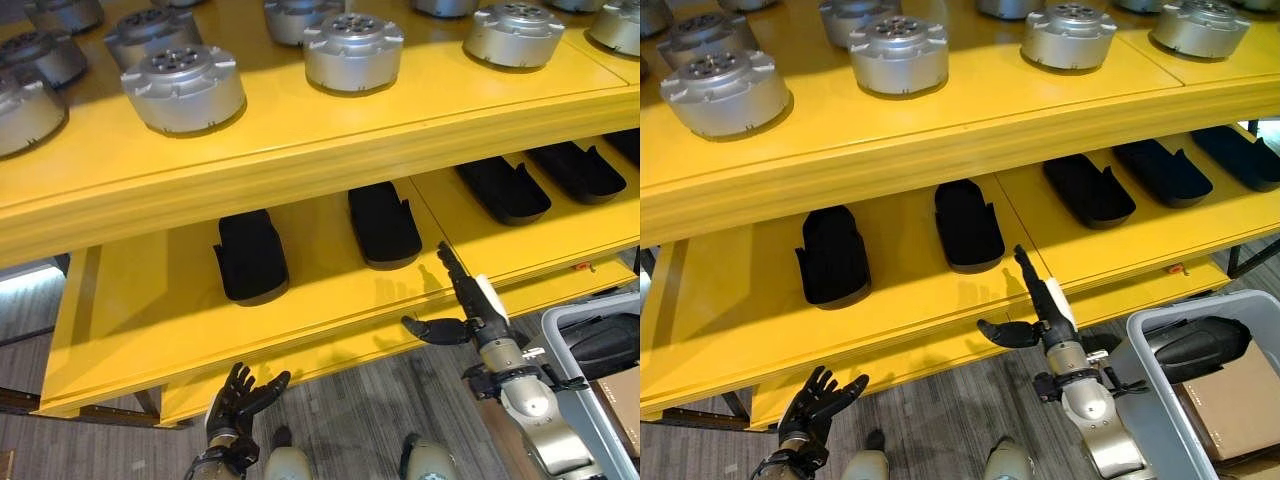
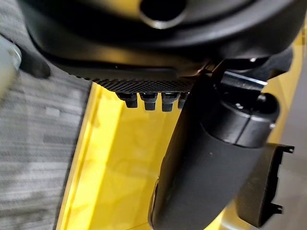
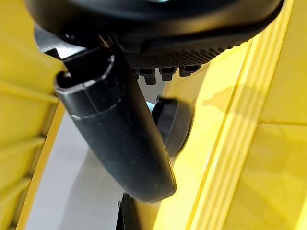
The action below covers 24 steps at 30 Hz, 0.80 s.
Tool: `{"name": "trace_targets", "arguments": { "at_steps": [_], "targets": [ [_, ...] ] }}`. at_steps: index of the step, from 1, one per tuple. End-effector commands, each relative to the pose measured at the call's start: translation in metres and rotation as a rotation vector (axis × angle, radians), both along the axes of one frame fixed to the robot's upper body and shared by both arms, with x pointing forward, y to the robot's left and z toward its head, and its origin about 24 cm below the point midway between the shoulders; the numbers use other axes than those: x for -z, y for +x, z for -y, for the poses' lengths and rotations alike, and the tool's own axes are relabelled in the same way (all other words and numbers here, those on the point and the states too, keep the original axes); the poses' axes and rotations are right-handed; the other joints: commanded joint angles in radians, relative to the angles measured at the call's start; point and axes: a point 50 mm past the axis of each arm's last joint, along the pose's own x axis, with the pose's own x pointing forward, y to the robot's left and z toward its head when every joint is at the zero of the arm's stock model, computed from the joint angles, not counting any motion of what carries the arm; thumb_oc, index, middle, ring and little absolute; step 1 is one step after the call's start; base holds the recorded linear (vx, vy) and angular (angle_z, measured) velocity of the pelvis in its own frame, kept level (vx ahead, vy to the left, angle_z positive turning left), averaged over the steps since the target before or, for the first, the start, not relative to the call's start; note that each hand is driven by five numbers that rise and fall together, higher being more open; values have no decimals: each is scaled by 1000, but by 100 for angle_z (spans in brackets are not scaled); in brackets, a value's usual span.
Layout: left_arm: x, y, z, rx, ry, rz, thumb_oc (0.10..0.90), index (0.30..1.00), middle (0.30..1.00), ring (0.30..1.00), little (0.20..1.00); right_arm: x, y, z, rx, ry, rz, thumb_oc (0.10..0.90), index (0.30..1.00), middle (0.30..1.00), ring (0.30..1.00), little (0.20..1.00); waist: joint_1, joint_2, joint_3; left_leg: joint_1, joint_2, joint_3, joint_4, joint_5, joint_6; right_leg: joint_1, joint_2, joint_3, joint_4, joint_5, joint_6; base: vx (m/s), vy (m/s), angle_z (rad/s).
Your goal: Move parts from the plastic box to the shelf.
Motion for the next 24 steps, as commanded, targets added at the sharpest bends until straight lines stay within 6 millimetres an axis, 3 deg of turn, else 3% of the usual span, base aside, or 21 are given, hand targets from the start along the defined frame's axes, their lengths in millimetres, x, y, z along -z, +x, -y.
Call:
{"name": "trace_targets", "arguments": {
  "at_steps": [1, 4, 7, 10, 12, 15, 16, 18, 19, 21, 22, 24],
  "targets": [
    [-27, 20, -12, 52, 84, 188, 900, 1000, 1000, 1000, 1000, -35, 8, -9, -75, 53, 208, 900, 1000, 1000, 1000, 1000, 13, -17, -83, -34, 13, -35, -119, 120, 36, 56, 20, -8, -54, -61, -14, -18, -122, 2],
    [-26, 21, -9, 49, 71, 190, 900, 1000, 1000, 1000, 1000, -23, 6, -6, -46, 107, 153, 900, 1000, 1000, 1000, 1000, 10, -3, -95, -21, 42, -24, -159, 160, 26, 37, 42, -1, -37, -73, -27, -22, -147, -6],
    [-34, 33, -2, 30, 43, 242, 900, 1000, 1000, 1000, 1000, -18, 12, -6, 0, 192, 147, 900, 1000, 1000, 1000, 1000, 6, 16, -101, -36, 97, 13, -162, 218, 37, -26, 100, 42, -16, -78, -61, -57, -248, -29],
    [-37, 38, 0, 23, 40, 267, 900, 1000, 1000, 1000, 1000, -21, 17, -7, 3, 179, 164, 900, 1000, 1000, 1000, 1000, 11, 11, -97, -51, 97, 16, -109, 213, 56, -25, 115, 73, -40, -65, -72, 3, -176, -56],
    [-41, 43, 3, 12, 22, 290, 900, 1000, 1000, 1000, 1000, -23, 21, -8, 18, 192, 181, 900, 1000, 1000, 1000, 1000, 27, -1, -85, -73, 49, -21, -35, 238, 76, 5, 128, 113, -117, -37, -83, 58, -103, -55],
    [-43, 46, 5, 31, 24, 305, 900, 1000, 1000, 1000, 1000, -19, 21, -6, 46, 201, 171, 900, 1000, 1000, 1000, 1000, 36, -26, -75, -89, -70, -12, -5, 210, 84, 61, 116, 103, -216, 5, -83, 81, -67, -20],
    [-44, 47, 4, 35, 32, 308, 900, 1000, 1000, 1000, 1000, -18, 22, -6, 55, 209, 168, 900, 1000, 1000, 1000, 1000, 42, -40, -75, -97, -143, -6, 16, 165, 94, 82, 109, 102, -260, 27, -77, 31, -40, 23],
    [-47, 49, 3, 41, 40, 323, 900, 1000, 1000, 1000, 1000, -20, 24, -8, 45, 206, 174, 900, 1000, 1000, 1000, 1000, 51, -54, -78, -106, -232, -3, 42, 83, 115, 86, 107, 114, -290, 48, -66, 8, -13, 10],
    [-47, 49, 2, 41, 40, 323, 900, 1000, 1000, 1000, 1000, -19, 24, -8, 45, 206, 174, 900, 1000, 1000, 1000, 1000, 52, -55, -78, -107, -233, -1, 47, 78, 116, 88, 106, 116, -291, 48, -65, 21, 14, -22],
    [-56, 54, 1, 36, 45, 363, 900, 1000, 1000, 1000, 1000, -20, 29, -12, 40, 228, 176, 900, 1000, 1000, 1000, 1000, 55, -58, -92, -89, -293, 12, 47, 28, 138, 87, 115, 140, -328, 74, -53, 23, 62, -55],
    [-56, 54, 1, 36, 44, 363, 900, 1000, 1000, 1000, 1000, -20, 29, -12, 40, 228, 175, 900, 1000, 1000, 1000, 1000, 58, -58, -91, -87, -292, 14, 46, 28, 138, 88, 116, 142, -330, 75, -53, 30, 95, -61],
    [-52, 50, 3, 27, 32, 350, 900, 1000, 1000, 1000, 1000, -16, 29, -15, 39, 260, 154, 900, 1000, 1000, 1000, 1000, 63, -56, -117, -24, -306, -27, -50, 17, 168, 94, 118, 177, -354, 98, -36, 105, 191, -50]
  ]
}}
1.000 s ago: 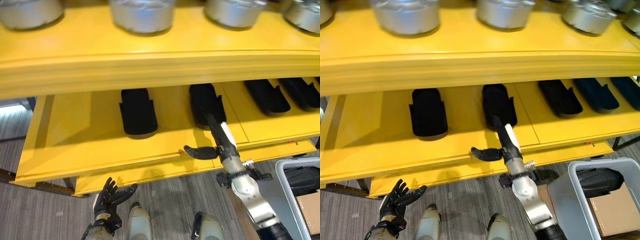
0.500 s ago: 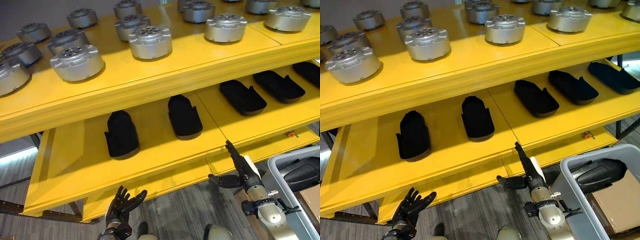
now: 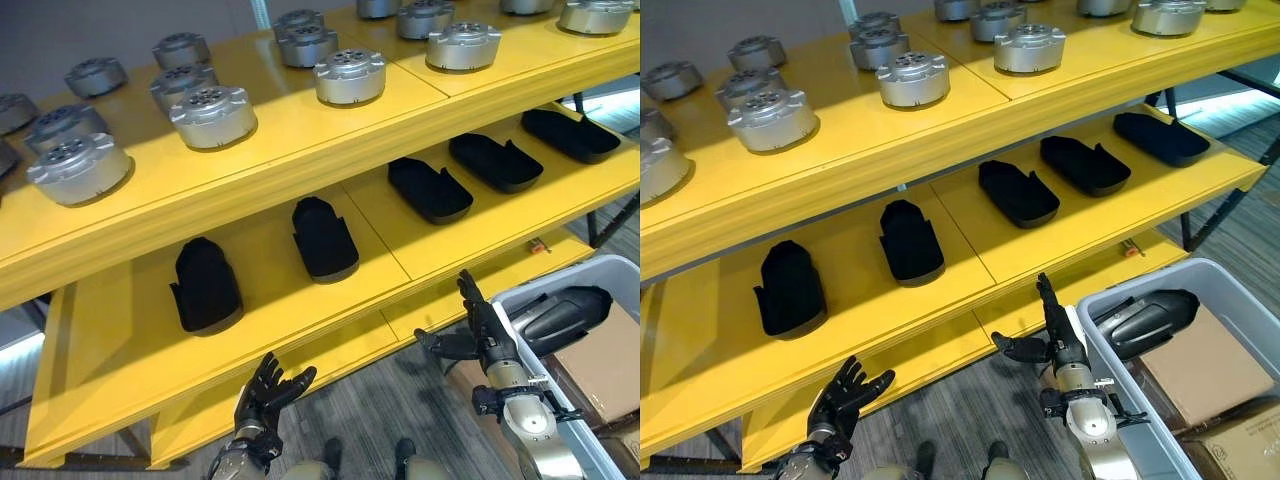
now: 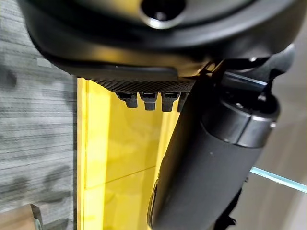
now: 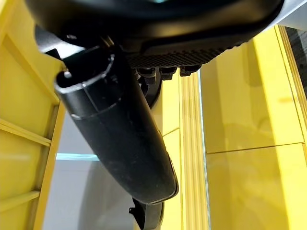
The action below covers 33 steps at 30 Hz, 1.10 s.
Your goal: Move parts from the plastic box to the shelf.
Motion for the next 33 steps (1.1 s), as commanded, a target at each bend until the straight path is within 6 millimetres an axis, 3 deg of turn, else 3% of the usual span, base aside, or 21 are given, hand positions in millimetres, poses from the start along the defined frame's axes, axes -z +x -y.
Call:
{"name": "trace_targets", "arguments": {
  "at_steps": [1, 6, 14, 17, 18, 20, 22, 24, 25, 26, 27, 28, 29, 30, 33],
  "targets": [
    [-52, 39, -14, -14, 59, 319, 900, 1000, 1000, 1000, 1000, -46, 27, -11, -49, 68, 258, 900, 1000, 1000, 1000, 1000, 5, -20, -37, 22, 32, -17, -55, 2, -27, 182, -4, -24, -195, 3, 77, 121, 215, -48],
    [-48, 31, -19, -23, 73, 286, 900, 1000, 1000, 1000, 1000, -39, 20, -14, -18, 159, 234, 900, 1000, 1000, 1000, 1000, 11, -37, -78, 80, 29, 4, -163, 17, -11, 214, -34, -33, -239, 20, 105, 53, 149, -25],
    [-48, 29, -22, -12, 99, 270, 900, 1000, 1000, 1000, 1000, -36, 16, -15, 20, 209, 228, 900, 1000, 1000, 1000, 1000, 14, -66, -93, 97, 4, 21, -172, -7, 15, 207, -69, -21, -229, 33, 130, -8, 114, 4],
    [-50, 30, -23, 4, 116, 269, 900, 1000, 1000, 1000, 1000, -32, 13, -14, 38, 229, 212, 900, 1000, 1000, 1000, 1000, 5, -74, -75, 105, -5, 43, -169, -18, 32, 164, -76, 12, -153, 25, 144, -75, 199, -23],
    [-53, 36, -24, 8, 132, 276, 900, 1000, 1000, 1000, 1000, -33, 12, -18, 26, 269, 212, 900, 1000, 1000, 1000, 1000, -6, -86, -25, 115, -6, 77, -165, -25, 50, 89, -76, 34, -35, 35, 162, -145, 166, -63],
    [-54, 37, -25, 9, 137, 280, 900, 1000, 1000, 1000, 1000, -34, 10, -20, 17, 271, 215, 900, 1000, 1000, 1000, 1000, -7, -90, -11, 125, -6, 93, -167, -31, 55, 69, -80, 30, 5, 44, 170, -85, 136, -92],
    [-58, 36, -27, -4, 143, 297, 900, 1000, 1000, 1000, 1000, -32, 7, -23, -2, 255, 201, 900, 1000, 1000, 1000, 1000, 1, -96, 26, 168, -11, 139, -172, -51, 66, 37, -118, -47, 73, 88, 183, -12, 119, -90],
    [-57, 34, -28, -24, 135, 294, 900, 1000, 1000, 1000, 1000, -31, 8, -28, -7, 275, 200, 900, 1000, 1000, 1000, 1000, 21, -94, 34, 196, -15, 177, -170, -74, 67, 55, -203, -146, 58, 119, 182, 39, 63, -95],
    [-57, 34, -28, -24, 135, 293, 900, 1000, 1000, 1000, 1000, -31, 8, -28, -8, 275, 200, 900, 1000, 1000, 1000, 1000, 19, -94, 38, 201, -16, 176, -170, -75, 68, 62, -204, -148, 57, 118, 183, 67, -4, -129],
    [-56, 31, -29, -41, 119, 288, 900, 1000, 1000, 1000, 1000, -33, 10, -33, -26, 275, 203, 900, 1000, 1000, 1000, 1000, 40, -94, 34, 216, -8, 230, -159, -106, 64, 83, -313, -253, 3, 170, 185, 56, -46, -122],
    [-55, 27, -29, -52, 107, 281, 900, 1000, 1000, 1000, 1000, -32, 10, -34, -28, 279, 200, 900, 1000, 1000, 1000, 1000, 46, -91, 35, 221, -2, 249, -151, -115, 63, 97, -348, -278, -20, 199, 188, 55, -45, -69],
    [-55, 27, -29, -52, 106, 280, 900, 1000, 1000, 1000, 1000, -32, 10, -34, -28, 279, 200, 900, 1000, 1000, 1000, 1000, 47, -91, 36, 221, -2, 250, -150, -117, 64, 100, -347, -278, -23, 201, 189, 66, -79, -69],
    [-54, 25, -30, -63, 97, 279, 900, 1000, 1000, 1000, 1000, -32, 12, -36, -31, 274, 201, 900, 1000, 1000, 1000, 1000, 58, -89, 29, 229, 8, 268, -154, -134, 53, 109, -394, -304, -68, 224, 214, 29, -77, -105],
    [-54, 23, -31, -73, 91, 278, 900, 1000, 1000, 1000, 1000, -32, 13, -37, -28, 267, 199, 900, 1000, 1000, 1000, 1000, 68, -95, 27, 220, 6, 290, -147, -129, 55, 120, -411, -318, -112, 271, 214, 64, -146, -99],
    [-55, 26, -37, -102, 98, 285, 900, 1000, 1000, 1000, 1000, -36, 13, -35, -1, 287, 219, 900, 1000, 1000, 1000, 1000, 65, -133, 7, 215, 13, 289, -142, -140, 34, 97, -439, -239, -207, 386, 251, 155, -216, -58]
  ]
}}
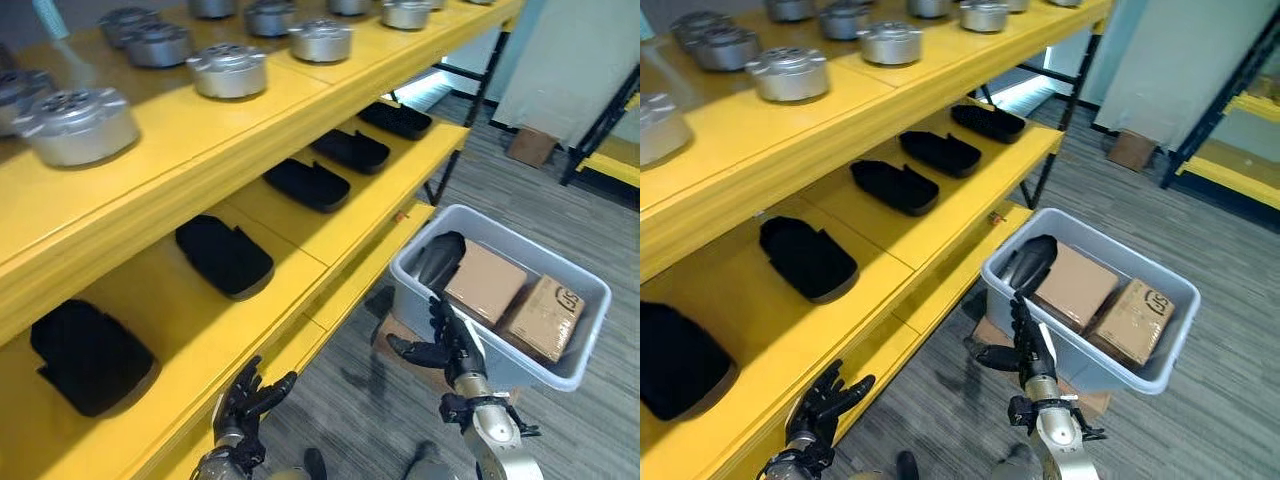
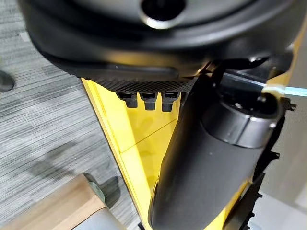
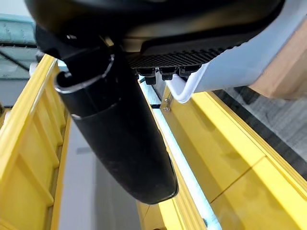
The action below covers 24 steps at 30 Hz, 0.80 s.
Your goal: Move parts from the plastic box to the shelf.
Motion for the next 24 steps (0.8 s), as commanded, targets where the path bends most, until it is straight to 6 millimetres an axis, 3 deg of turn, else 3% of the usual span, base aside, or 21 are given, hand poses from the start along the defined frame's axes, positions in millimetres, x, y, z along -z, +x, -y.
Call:
{"name": "trace_targets", "arguments": {
  "at_steps": [1, 3, 5, 6, 9, 15, 20, 24],
  "targets": [
    [-47, 26, -17, -54, 57, 277, 900, 1000, 1000, 1000, 1000, -57, 23, 6, 39, 10, 306, 900, 1000, 1000, 1000, 1000, 8, -33, -55, 55, -7, -169, 11, -160, 3, -32, 47, 67, -90, 239, 5, 160, -154, -44],
    [-47, 26, -16, -48, 57, 278, 900, 1000, 1000, 1000, 1000, -56, 18, 10, 52, 3, 299, 900, 1000, 1000, 1000, 1000, 13, -62, -63, 66, 5, -174, 12, -169, -18, -10, 52, 13, -102, 222, 6, 179, -194, -18],
    [-49, 30, -14, -41, 57, 284, 900, 1000, 1000, 1000, 1000, -56, 20, 12, 60, -1, 300, 900, 1000, 1000, 1000, 1000, 7, -63, -61, 60, 25, -181, 17, -162, -32, -6, 67, 5, -88, 208, 6, 156, -266, 35],
    [-50, 35, -14, -49, 50, 299, 900, 1000, 1000, 1000, 1000, -60, 22, 16, 76, -1, 318, 900, 1000, 1000, 1000, 1000, -9, -55, -51, 54, 76, -203, 19, -153, -55, 0, 100, -7, -61, 161, 6, 168, -345, 50],
    [-54, 40, -11, -52, 30, 323, 900, 1000, 1000, 1000, 1000, -71, 28, 21, 88, -4, 364, 900, 1000, 1000, 1000, 1000, -39, -30, -34, 38, 157, -231, 6, -119, -92, -2, 154, -52, -9, 61, -14, 133, -330, 22],
    [-55, 44, -7, -44, 9, 333, 900, 1000, 1000, 1000, 1000, -80, 37, 27, 107, -24, 401, 900, 1000, 1000, 1000, 1000, -62, 14, -11, 9, 230, -241, -17, -72, -119, -72, 207, -51, 99, -40, -48, 41, -134, 6],
    [-58, 51, -1, -18, 11, 351, 900, 1000, 1000, 1000, 1000, -87, 41, 32, 140, -31, 439, 900, 1000, 1000, 1000, 1000, -73, 52, -19, -25, 267, -240, -21, -43, -136, -113, 252, -43, 126, -79, -73, 56, -139, 3],
    [-60, 56, -1, -25, 10, 367, 900, 1000, 1000, 1000, 1000, -91, 42, 34, 156, -29, 463, 900, 1000, 1000, 1000, 1000, -82, 74, -15, -67, 324, -237, 88, -30, -145, -113, 329, 3, 117, -134, -130, 86, -190, -4]
  ]
}}
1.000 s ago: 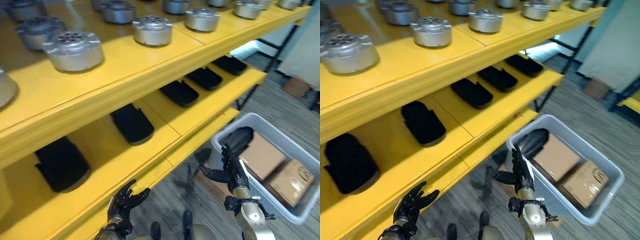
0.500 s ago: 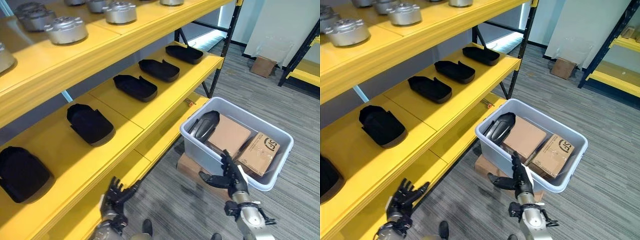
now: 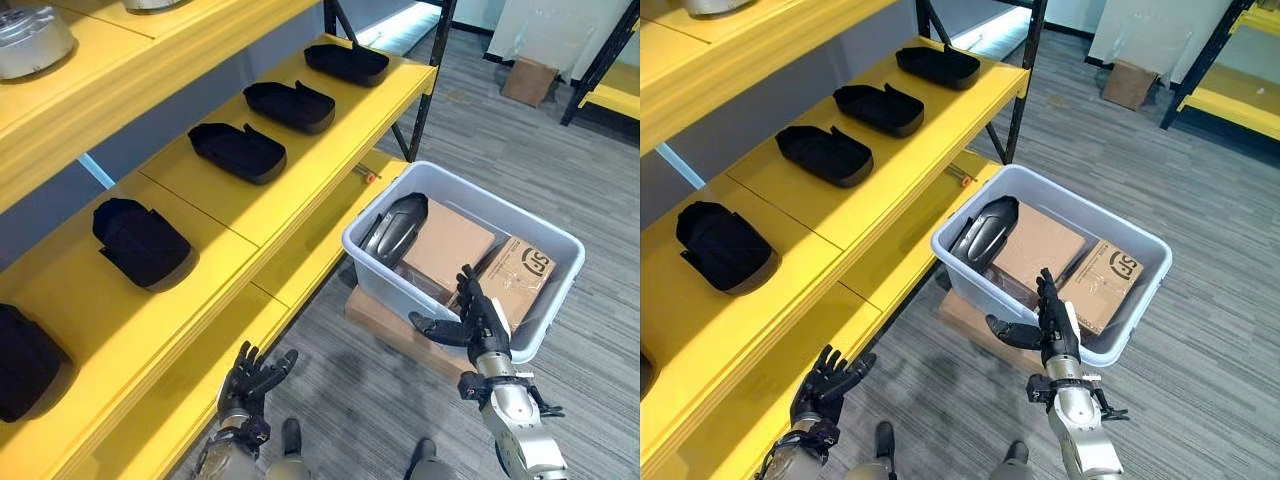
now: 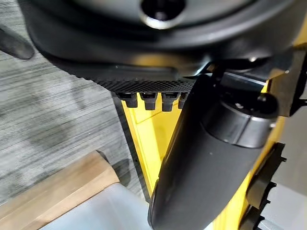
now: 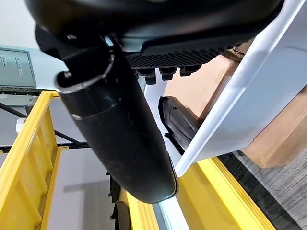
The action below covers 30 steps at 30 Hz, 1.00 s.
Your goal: Move parts from the plastic box to the shelf.
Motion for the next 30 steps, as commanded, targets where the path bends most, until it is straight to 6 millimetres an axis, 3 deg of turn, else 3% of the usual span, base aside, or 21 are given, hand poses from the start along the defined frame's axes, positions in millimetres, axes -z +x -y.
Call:
{"name": "trace_targets", "arguments": {
  "at_steps": [1, 4, 5, 7, 9, 11, 12, 13, 15, 17, 22, 30],
  "targets": [
    [-47, 30, -15, -24, 62, 260, 900, 1000, 1000, 1000, 1000, -63, 18, -1, 18, 56, 360, 900, 1000, 1000, 1000, 1000, 9, -17, 3, 74, 84, -42, 146, -103, 2, -41, 88, 61, -38, 32, -66, 93, -209, -12],
    [-49, 28, -17, -36, 60, 268, 900, 1000, 1000, 1000, 1000, -61, 17, -4, -11, 55, 354, 900, 1000, 1000, 1000, 1000, 32, -27, 24, 3, 99, -111, 348, 0, 12, 8, 163, 87, -86, 3, -120, 111, -244, -32],
    [-50, 27, -17, -29, 60, 272, 900, 1000, 1000, 1000, 1000, -60, 16, -6, -27, 53, 347, 900, 1000, 1000, 1000, 1000, 50, -39, 43, -42, 83, -159, 465, 33, 20, 30, 184, 100, -102, 0, -141, 82, -247, -63],
    [-51, 27, -13, -15, 52, 277, 900, 1000, 1000, 1000, 1000, -60, 15, -8, -48, 42, 342, 900, 1000, 1000, 1000, 1000, 76, -64, 78, -133, 4, -232, 616, 4, 44, 68, 190, 120, -128, -12, -155, 73, -122, -66],
    [-49, 26, -12, -12, 45, 266, 900, 1000, 1000, 1000, 1000, -60, 17, -8, -48, 49, 347, 900, 1000, 1000, 1000, 1000, 115, -74, 91, -221, -161, -308, 546, -98, 60, 91, 189, 163, -148, -17, -138, 144, 60, -34],
    [-49, 26, -13, -9, 40, 266, 900, 1000, 1000, 1000, 1000, -61, 18, -7, -46, 57, 350, 900, 1000, 1000, 1000, 1000, 113, -83, 89, -233, -141, -306, 465, -84, 57, 102, 193, 174, -159, -19, -133, 168, 68, -22],
    [-47, 23, -12, 2, 47, 257, 900, 1000, 1000, 1000, 1000, -61, 17, -5, -33, 73, 357, 900, 1000, 1000, 1000, 1000, 112, -70, 78, -257, -64, -282, 246, 18, 27, 119, 207, 184, -179, -23, -118, 254, 166, -89],
    [-45, 21, -14, 2, 63, 250, 900, 1000, 1000, 1000, 1000, -61, 18, -5, -36, 60, 355, 900, 1000, 1000, 1000, 1000, 130, -63, 77, -251, -64, -314, 158, 52, 16, 141, 211, 201, -183, -27, -115, 335, 239, -91],
    [-41, 14, -21, -32, 66, 227, 900, 1000, 1000, 1000, 1000, -63, 19, -9, -52, 63, 366, 900, 1000, 1000, 1000, 1000, 163, -49, 67, -232, -97, -444, 64, 75, -5, 166, 228, 265, -171, -51, -111, 247, 229, -80],
    [-35, 6, -28, -91, 42, 205, 900, 1000, 1000, 1000, 1000, -62, 20, -20, -111, 86, 361, 900, 1000, 1000, 1000, 1000, 164, -37, 43, -158, -96, -466, 67, 32, 1, 158, 240, 311, -149, -67, -104, 167, 254, -103],
    [-42, 3, -45, -125, 93, 225, 900, 1000, 1000, 1000, 1000, -59, 15, -22, -140, 90, 340, 900, 1000, 1000, 1000, 1000, 155, -54, 9, -114, -111, -370, 98, -29, 28, 191, 168, 319, -181, -39, -60, 125, 246, -80],
    [-46, 10, -43, -71, 126, 225, 900, 1000, 1000, 1000, 1000, -47, 5, -19, -122, 107, 280, 900, 1000, 1000, 1000, 1000, 111, -84, -22, -145, -155, -296, 187, -111, 57, 199, 91, 295, -211, 4, -16, 57, 129, -6]
  ]
}}
